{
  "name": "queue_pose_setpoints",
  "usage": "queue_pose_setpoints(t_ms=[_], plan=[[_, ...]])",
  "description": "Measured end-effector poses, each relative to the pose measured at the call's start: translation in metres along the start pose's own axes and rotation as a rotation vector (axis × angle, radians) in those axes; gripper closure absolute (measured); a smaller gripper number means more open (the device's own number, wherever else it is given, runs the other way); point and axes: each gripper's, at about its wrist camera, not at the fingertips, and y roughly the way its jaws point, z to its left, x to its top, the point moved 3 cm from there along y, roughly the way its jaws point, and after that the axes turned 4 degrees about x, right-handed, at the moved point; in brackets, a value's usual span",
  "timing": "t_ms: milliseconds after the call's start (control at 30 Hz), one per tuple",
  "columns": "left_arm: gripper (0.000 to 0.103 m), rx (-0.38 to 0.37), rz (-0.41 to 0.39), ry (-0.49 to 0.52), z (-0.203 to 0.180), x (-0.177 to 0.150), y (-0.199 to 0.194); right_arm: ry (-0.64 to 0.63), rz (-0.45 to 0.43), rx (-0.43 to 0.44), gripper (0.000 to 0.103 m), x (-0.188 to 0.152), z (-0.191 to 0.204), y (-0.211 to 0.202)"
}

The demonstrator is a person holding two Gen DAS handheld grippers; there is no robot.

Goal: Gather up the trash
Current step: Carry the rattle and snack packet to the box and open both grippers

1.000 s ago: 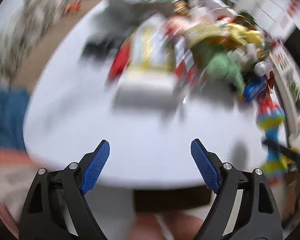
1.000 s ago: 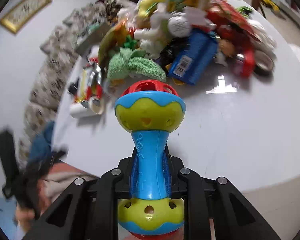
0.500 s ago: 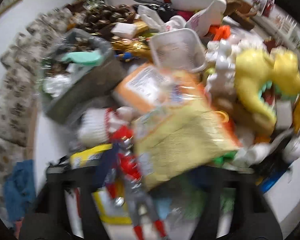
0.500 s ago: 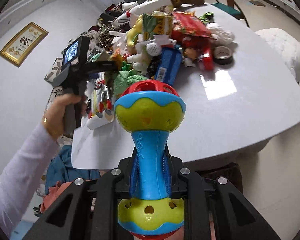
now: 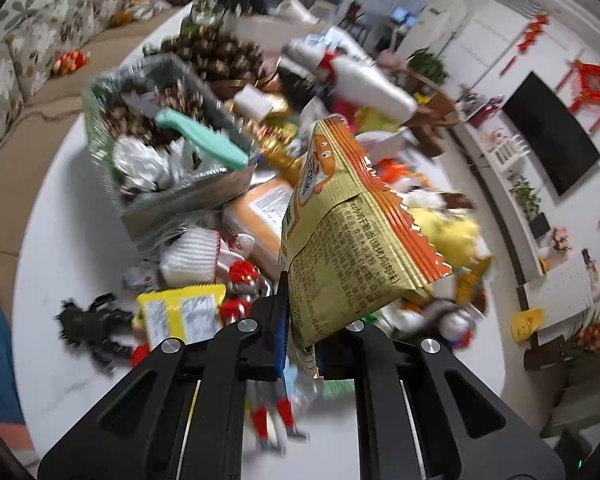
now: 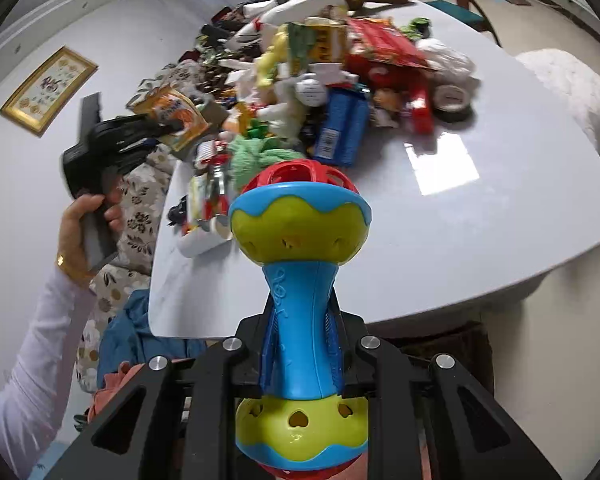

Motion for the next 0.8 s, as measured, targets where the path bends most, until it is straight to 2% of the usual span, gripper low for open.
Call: queue_pose_setpoints(t_ms=[67,133,200,333,367,433,467,533,600,667,800], plan=[[0.093,-0.067,-0.028,0.039,-0.010,-0.016,-0.032,-0.020,0.019,0.017,0.081,-0.002,0.005,0.003],[0.093,-0.093,-0.037,0.069,-0.016,-0.036,-0.056,-0.043,0.044,0.020,0.081,-0.007,0.010,0.006],[0.093,-0.144,-0.031,0.091,-0.022,-0.070,-0.082,-0.075,0.080,0.019,0.081,-0.016,0.014,0.010],[0.093,-0.163,0.015,0.102,-0.024,-0.136,-0.107,-0.117,0.148,-0.004,0.081,-0.036,0.013,0.017],[0.093,-0.193,0.050,0.080,-0.025,-0.161,-0.110,-0.119,0.166,-0.008,0.081,-0.041,0.010,0.019],[0.093,-0.204,0.101,0.064,-0.028,-0.193,-0.107,-0.124,0.218,-0.028,0.081,-0.057,0.002,0.025],[0.093,-0.185,0.140,0.070,-0.032,-0.220,-0.103,-0.126,0.237,-0.034,0.081,-0.063,-0.002,0.028],[0.093,-0.181,0.193,0.049,-0.033,-0.250,-0.090,-0.121,0.295,-0.053,0.081,-0.082,-0.017,0.038],[0.093,-0.181,0.280,0.016,-0.034,-0.291,-0.067,-0.111,0.351,-0.088,0.081,-0.100,-0.035,0.052],[0.093,-0.178,0.386,-0.042,-0.032,-0.337,-0.032,-0.093,0.400,-0.114,0.081,-0.116,-0.053,0.068],[0.093,-0.135,0.545,-0.154,-0.020,-0.413,0.050,-0.035,0.519,-0.184,0.081,-0.159,-0.108,0.125]])
